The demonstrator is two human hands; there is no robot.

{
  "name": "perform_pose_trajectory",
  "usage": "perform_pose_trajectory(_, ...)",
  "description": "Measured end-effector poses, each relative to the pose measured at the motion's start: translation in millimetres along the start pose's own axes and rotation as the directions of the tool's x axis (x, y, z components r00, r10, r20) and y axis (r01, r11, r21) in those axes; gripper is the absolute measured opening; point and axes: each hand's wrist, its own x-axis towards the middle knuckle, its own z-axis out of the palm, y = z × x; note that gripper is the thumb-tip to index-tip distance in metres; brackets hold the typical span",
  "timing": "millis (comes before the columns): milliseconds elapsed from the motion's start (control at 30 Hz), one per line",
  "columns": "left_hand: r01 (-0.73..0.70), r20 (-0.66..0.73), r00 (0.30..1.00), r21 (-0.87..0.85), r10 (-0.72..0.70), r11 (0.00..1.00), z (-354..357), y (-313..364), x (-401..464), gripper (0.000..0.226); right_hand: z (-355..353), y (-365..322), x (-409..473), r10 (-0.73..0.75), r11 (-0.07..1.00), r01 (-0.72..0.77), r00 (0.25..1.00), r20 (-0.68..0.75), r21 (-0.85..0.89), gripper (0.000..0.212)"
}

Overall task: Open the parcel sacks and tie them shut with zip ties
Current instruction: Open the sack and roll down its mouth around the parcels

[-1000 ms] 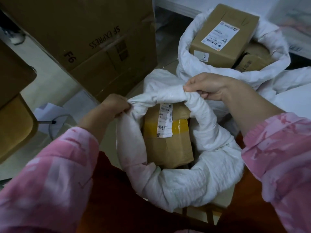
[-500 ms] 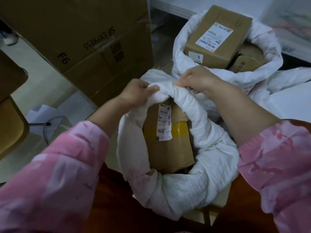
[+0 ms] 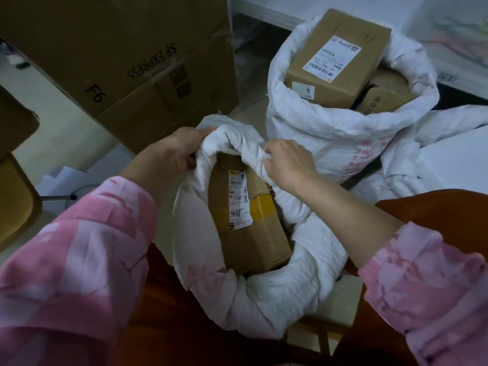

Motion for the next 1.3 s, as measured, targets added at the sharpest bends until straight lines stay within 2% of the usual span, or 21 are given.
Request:
perform_pose_trajectory(67, 0.006, 0.014, 1.0, -0.065, -0.005, 0.998, -4.1, -1.8, -2.1, 0.04, 3.9, -10.3, -3.2, -0.052, 0.998, 0.051, 0.998, 0.024, 0.021, 0.022)
perform_pose_trajectory(133, 0.01, 0.029, 1.0, -0.111, -0.007, 0.994, -6.7, -4.6, -2.8, 0.039, 12.2, -15.2, -5.2, -0.107, 0.993, 0.106, 0.994, -0.025, -0.046, 0.025)
perform_pose_trajectory(167, 0.008, 0.023, 1.0, -0.118, -0.006, 0.993, -6.4, -5.3, -4.4, 0.038, 13.4, -14.7, -3.5, -0.099, 0.994, 0.096, 0.994, -0.037, -0.054, 0.023)
perform_pose_trajectory(233, -0.021, -0.053, 0.998, -0.054, 0.018, 0.998, -5.0, -3.8, -6.4, 0.036, 12.3, -7.8, 11.2, 0.001, 0.996, -0.001, 1.0, -0.004, 0.087, 0.027)
perform_pose_trajectory(300, -0.086, -0.193, 0.973, 0.222, 0.13, 0.971, -1.9, -2.1, -11.2, 0.034, 5.1, 2.9, 34.0, 0.124, 0.933, -0.149, 0.987, 0.098, 0.327, 0.035)
perform_pose_trajectory(367, -0.197, -0.304, 0.862, 0.535, 0.405, 0.822, 1.8, -2.6, -17.0, 0.033, -3.5, 9.8, 51.3, 0.236, 0.823, -0.305, 0.951, 0.2, 0.48, 0.034)
perform_pose_trajectory(433, -0.249, -0.272, 0.738, 0.74, 0.618, 0.624, 7.9, -2.8, -32.2, 0.046, -8.7, 16.1, 60.8, 0.34, 0.675, -0.439, 0.899, 0.278, 0.593, 0.023)
perform_pose_trajectory(467, -0.239, -0.23, 0.723, 0.801, 0.651, 0.548, 10.1, -5.5, -36.8, 0.052, -10.1, 19.4, 64.9, 0.366, 0.592, -0.476, 0.878, 0.309, 0.651, 0.017)
perform_pose_trajectory(567, -0.064, -0.2, 0.831, 0.892, 0.52, 0.446, 7.7, -18.0, -38.0, 0.068, -10.2, 26.3, 75.9, 0.332, 0.355, -0.512, 0.851, 0.406, 0.782, 0.021)
perform_pose_trajectory(667, 0.08, -0.197, 0.937, 0.924, 0.287, 0.374, -4.6, -34.6, -32.0, 0.07, -5.6, 28.9, 82.6, 0.313, 0.264, -0.505, 0.851, 0.422, 0.822, 0.022)
perform_pose_trajectory(700, 0.069, -0.171, 0.948, 0.934, 0.27, 0.351, -6.2, -37.9, -31.4, 0.068, -3.7, 28.2, 85.0, 0.32, 0.26, -0.509, 0.847, 0.424, 0.821, 0.022)
perform_pose_trajectory(733, 0.022, -0.123, 0.95, 0.944, 0.286, 0.33, -4.7, -39.9, -31.5, 0.064, -2.6, 27.4, 86.7, 0.349, 0.322, -0.511, 0.847, 0.402, 0.797, 0.02)
perform_pose_trajectory(833, -0.218, 0.114, 0.937, 0.93, 0.33, 0.297, 13.1, -42.4, -41.4, 0.04, -2.0, 26.6, 86.9, 0.403, 0.733, -0.439, 0.896, 0.187, 0.519, 0.005)
perform_pose_trajectory(900, -0.325, 0.252, 0.931, 0.902, 0.263, 0.286, 29.2, -47.2, -47.8, 0.038, -4.0, 26.4, 77.4, 0.242, 0.896, -0.231, 0.97, 0.019, 0.379, 0.021)
perform_pose_trajectory(933, -0.357, 0.311, 0.93, 0.89, 0.197, 0.282, 37.0, -50.7, -51.5, 0.041, -8.1, 23.9, 66.6, 0.137, 0.937, -0.12, 0.99, -0.03, 0.329, 0.024)
perform_pose_trajectory(967, -0.383, 0.364, 0.924, 0.877, 0.12, 0.289, 45.0, -56.1, -53.6, 0.045, -11.7, 22.3, 53.7, 0.024, 0.957, -0.013, 0.999, -0.035, 0.29, 0.023)
perform_pose_trajectory(1033, -0.412, 0.436, 0.899, 0.868, -0.029, 0.279, 60.5, -67.2, -60.9, 0.053, -15.8, 18.9, 25.0, -0.184, 0.961, 0.149, 0.973, 0.139, 0.231, 0.018)
perform_pose_trajectory(1100, -0.395, 0.423, 0.901, 0.89, -0.092, 0.225, 72.9, -79.3, -66.7, 0.058, -12.4, 18.2, -4.0, -0.245, 0.969, 0.216, 0.885, 0.397, 0.116, 0.023)
perform_pose_trajectory(1133, -0.369, 0.389, 0.918, 0.91, -0.08, 0.188, 76.6, -84.9, -68.8, 0.063, -6.8, 19.7, -15.3, -0.236, 0.968, 0.249, 0.856, 0.46, 0.034, 0.028)
perform_pose_trajectory(1200, -0.326, 0.327, 0.945, 0.94, -0.001, 0.103, 79.5, -96.5, -71.1, 0.073, 8.5, 22.8, -37.1, -0.249, 0.933, 0.343, 0.833, 0.494, -0.108, 0.039)
perform_pose_trajectory(1300, -0.308, 0.31, 0.951, 0.939, 0.013, 0.15, 80.8, -109.6, -78.0, 0.07, 33.7, 26.0, -61.9, -0.314, 0.85, 0.468, 0.818, 0.482, -0.241, 0.049)
